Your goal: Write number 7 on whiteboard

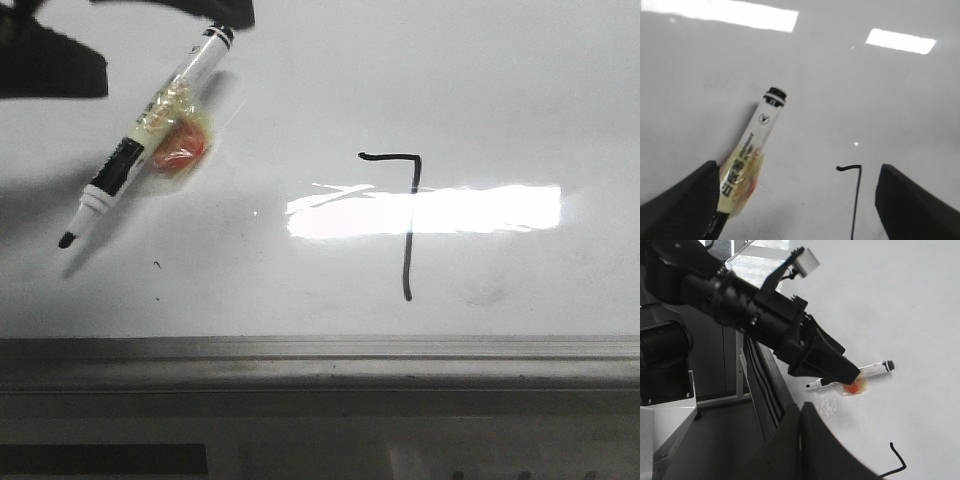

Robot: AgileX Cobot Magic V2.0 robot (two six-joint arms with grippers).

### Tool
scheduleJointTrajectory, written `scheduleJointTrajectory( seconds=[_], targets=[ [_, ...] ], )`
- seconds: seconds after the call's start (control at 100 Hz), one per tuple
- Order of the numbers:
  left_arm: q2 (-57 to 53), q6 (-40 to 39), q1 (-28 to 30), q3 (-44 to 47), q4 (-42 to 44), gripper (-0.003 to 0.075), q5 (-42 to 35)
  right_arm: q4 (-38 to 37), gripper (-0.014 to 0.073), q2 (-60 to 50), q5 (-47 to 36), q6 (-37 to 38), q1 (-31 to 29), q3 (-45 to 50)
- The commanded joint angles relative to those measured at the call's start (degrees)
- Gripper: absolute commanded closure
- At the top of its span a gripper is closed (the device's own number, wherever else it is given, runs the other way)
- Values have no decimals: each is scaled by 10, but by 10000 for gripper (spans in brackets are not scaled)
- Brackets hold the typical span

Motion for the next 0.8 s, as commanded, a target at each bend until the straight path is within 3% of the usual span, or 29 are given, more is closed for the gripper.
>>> scheduleJointTrajectory(
  seconds=[0.0,0.1,0.3,0.39,0.61,0.79],
  targets=[
    [-41,36,-11,-19,28,182,-4,-3,657,0,-41,-3,0,-17],
    [-88,107,-21,-19,18,295,-3,-9,657,-5,-41,-3,0,-17],
    [-191,338,-41,-7,-142,739,-3,-50,643,-69,11,-3,0,-4],
    [-240,388,-51,21,-153,741,11,-68,643,-115,42,-3,0,29],
    [-324,388,-64,79,-153,741,34,-85,644,-228,57,-3,0,116],
    [-334,388,-64,92,-153,741,49,-79,644,-267,62,-3,0,127]
  ],
)
